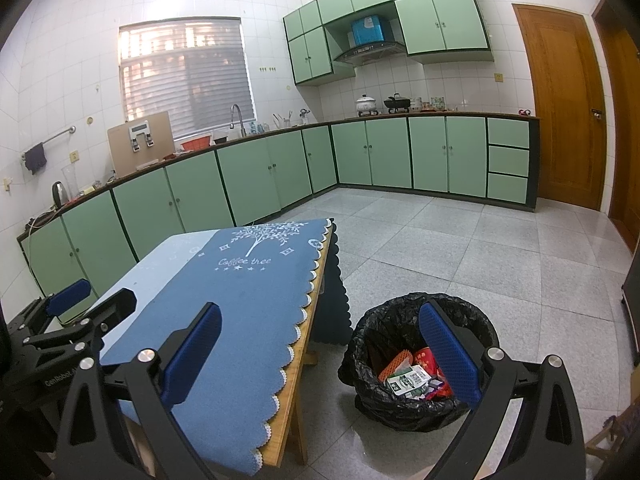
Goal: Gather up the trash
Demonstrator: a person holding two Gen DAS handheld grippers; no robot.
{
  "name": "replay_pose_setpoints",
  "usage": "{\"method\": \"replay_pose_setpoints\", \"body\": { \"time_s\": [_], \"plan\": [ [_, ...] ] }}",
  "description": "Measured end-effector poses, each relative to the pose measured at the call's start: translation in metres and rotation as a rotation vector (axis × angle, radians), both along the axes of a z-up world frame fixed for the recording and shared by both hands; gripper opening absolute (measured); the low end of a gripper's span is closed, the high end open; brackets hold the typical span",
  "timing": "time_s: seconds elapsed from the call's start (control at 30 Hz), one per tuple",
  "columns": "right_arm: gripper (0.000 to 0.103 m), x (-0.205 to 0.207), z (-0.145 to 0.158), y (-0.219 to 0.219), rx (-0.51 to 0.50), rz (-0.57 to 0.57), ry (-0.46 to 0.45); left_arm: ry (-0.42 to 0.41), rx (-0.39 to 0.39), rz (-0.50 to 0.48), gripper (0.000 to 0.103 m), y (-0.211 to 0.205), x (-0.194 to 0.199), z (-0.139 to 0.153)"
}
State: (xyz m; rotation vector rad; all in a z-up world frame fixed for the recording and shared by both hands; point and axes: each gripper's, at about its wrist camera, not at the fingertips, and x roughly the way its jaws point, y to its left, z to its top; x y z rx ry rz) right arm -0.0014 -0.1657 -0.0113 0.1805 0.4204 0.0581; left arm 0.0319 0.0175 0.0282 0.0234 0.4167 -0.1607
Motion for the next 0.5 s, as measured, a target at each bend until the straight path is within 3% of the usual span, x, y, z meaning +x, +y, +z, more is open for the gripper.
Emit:
{"method": "replay_pose_setpoints", "body": {
  "time_s": [0.5],
  "plan": [
    [0.097, 0.0011, -0.0015, -0.0014, 0.002, -0.002, 0.003, 0.0, 0.0, -0.001, 0.094, -0.002, -0.0016, -0.0047]
  ]
}}
